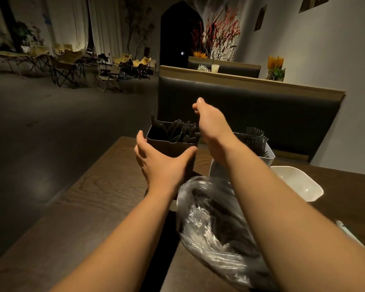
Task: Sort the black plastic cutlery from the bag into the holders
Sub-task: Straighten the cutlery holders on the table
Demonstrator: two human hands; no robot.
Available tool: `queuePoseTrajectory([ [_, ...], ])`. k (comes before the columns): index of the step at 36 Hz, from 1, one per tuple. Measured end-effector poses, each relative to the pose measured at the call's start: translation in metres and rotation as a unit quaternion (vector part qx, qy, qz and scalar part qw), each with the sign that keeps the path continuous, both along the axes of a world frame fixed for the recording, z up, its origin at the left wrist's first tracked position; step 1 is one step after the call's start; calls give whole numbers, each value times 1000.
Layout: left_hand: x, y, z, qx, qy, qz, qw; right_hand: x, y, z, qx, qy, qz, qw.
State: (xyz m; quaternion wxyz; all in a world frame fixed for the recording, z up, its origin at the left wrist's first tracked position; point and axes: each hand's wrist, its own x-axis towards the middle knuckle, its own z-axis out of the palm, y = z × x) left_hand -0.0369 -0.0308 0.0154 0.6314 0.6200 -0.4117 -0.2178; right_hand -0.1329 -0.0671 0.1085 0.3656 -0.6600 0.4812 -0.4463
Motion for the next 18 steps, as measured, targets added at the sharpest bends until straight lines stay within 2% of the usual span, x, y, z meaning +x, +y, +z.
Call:
queuePoseTrajectory([
  [2,12,-3,6,-46,47,-10,998,5,5,-12,14,-49,-24,998],
  [4,27,-11,19,-55,112,-21,992,12,7,-23,21,-68,-63,995],
  [8,49,-26,43,22,217,-132,967,19,7,-41,121,-178,-71,974],
  [11,51,-25,50,56,183,-203,960,22,6,-50,171,-230,-37,957],
  [14,51,-27,47,46,157,-212,964,23,0,-52,147,-226,-26,962],
  [18,50,-30,44,41,176,-219,959,22,0,-56,139,-245,-13,959],
])
